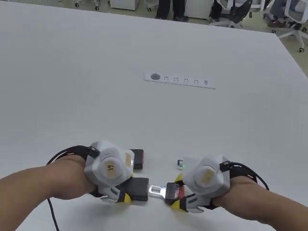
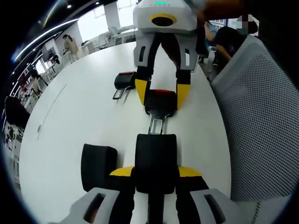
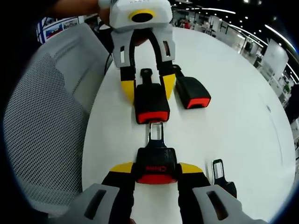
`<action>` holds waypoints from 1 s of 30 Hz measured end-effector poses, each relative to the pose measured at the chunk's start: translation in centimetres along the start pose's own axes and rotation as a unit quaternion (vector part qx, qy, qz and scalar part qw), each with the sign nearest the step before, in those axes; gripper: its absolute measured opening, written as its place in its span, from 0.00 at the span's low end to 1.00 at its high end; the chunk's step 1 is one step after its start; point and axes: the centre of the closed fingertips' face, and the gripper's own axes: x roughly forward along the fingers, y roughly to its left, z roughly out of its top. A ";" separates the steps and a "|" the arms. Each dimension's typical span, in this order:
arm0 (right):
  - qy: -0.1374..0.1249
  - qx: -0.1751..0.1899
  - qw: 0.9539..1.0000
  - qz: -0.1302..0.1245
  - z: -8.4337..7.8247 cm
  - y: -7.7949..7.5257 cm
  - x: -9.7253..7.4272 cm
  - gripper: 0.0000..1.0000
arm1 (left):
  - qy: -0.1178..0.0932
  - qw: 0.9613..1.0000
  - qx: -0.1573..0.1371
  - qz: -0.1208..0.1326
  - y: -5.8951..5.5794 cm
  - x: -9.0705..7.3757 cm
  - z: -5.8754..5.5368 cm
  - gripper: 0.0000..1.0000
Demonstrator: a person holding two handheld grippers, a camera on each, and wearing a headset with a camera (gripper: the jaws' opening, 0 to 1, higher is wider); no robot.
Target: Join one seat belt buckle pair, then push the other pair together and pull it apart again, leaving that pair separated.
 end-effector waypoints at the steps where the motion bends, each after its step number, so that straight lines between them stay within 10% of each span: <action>1: 0.000 -0.002 1.000 0.000 0.1 0.1 0.1 0.33 | 0.001 1.000 0.000 0.000 0.0 0.0 0.0 0.34; 30: 0.004 -0.036 0.999 0.008 1.8 -0.1 1.0 0.30 | -0.011 1.000 0.008 -0.014 0.0 0.1 0.1 0.33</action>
